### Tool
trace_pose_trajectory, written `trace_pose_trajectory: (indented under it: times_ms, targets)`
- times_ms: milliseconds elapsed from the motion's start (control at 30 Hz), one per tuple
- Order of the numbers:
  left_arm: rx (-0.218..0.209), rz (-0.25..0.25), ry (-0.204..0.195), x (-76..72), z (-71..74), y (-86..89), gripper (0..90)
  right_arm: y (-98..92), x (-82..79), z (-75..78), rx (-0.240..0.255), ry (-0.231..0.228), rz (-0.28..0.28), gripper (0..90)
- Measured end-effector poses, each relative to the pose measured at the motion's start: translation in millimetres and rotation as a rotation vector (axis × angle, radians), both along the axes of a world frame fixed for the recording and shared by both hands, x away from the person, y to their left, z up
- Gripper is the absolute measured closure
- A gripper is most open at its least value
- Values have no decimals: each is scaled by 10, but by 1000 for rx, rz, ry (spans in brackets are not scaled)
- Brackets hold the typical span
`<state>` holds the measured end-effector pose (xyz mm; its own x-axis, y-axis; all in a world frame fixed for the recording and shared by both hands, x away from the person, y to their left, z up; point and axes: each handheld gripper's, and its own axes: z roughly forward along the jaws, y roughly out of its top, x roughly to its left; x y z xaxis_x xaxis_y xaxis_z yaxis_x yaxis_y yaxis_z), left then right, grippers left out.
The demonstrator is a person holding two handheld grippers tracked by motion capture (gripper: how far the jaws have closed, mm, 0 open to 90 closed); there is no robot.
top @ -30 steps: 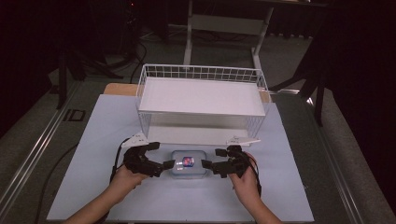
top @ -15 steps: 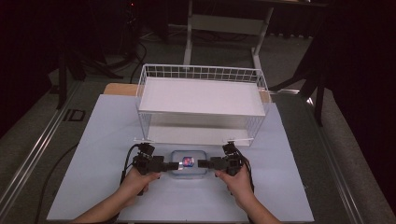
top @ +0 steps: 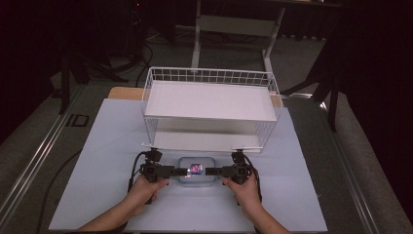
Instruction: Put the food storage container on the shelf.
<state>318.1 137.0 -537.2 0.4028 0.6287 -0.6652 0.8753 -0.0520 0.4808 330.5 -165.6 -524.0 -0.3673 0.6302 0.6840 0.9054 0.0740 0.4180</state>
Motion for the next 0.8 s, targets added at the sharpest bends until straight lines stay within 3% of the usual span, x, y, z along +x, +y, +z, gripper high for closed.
trace_pose_trajectory:
  times_ms: [67,167,233,367,533,567,600,633,700,800]
  targets:
    - [-37,-40,4,-13,-8,-36,264,-25,9,-16,20,21,-8,423]
    - [18,-48,-65,-95,34,-102,281,-52,8,-27,34,51,-13,431]
    - [30,-42,-70,-124,62,-103,327,-57,-14,-25,31,50,-15,433]
    - [58,-52,-65,-127,97,-121,332,-47,-54,-10,29,42,-25,435]
    - [86,-48,-88,-179,131,-149,334,-24,-109,13,9,-8,-27,436]
    - [78,-31,-83,-190,141,-140,341,-19,-120,19,3,-17,-29,436]
    - [44,1,-56,-191,144,-113,384,-14,-132,27,1,-28,-25,441]
    - [37,4,-59,-196,141,-101,416,-9,-146,46,-7,-39,-20,443]
    - [70,-8,-102,-239,169,-125,417,-2,-176,65,-22,-61,-14,445]
    - [101,5,-131,-302,206,-159,419,8,-222,91,-35,-77,-14,449]
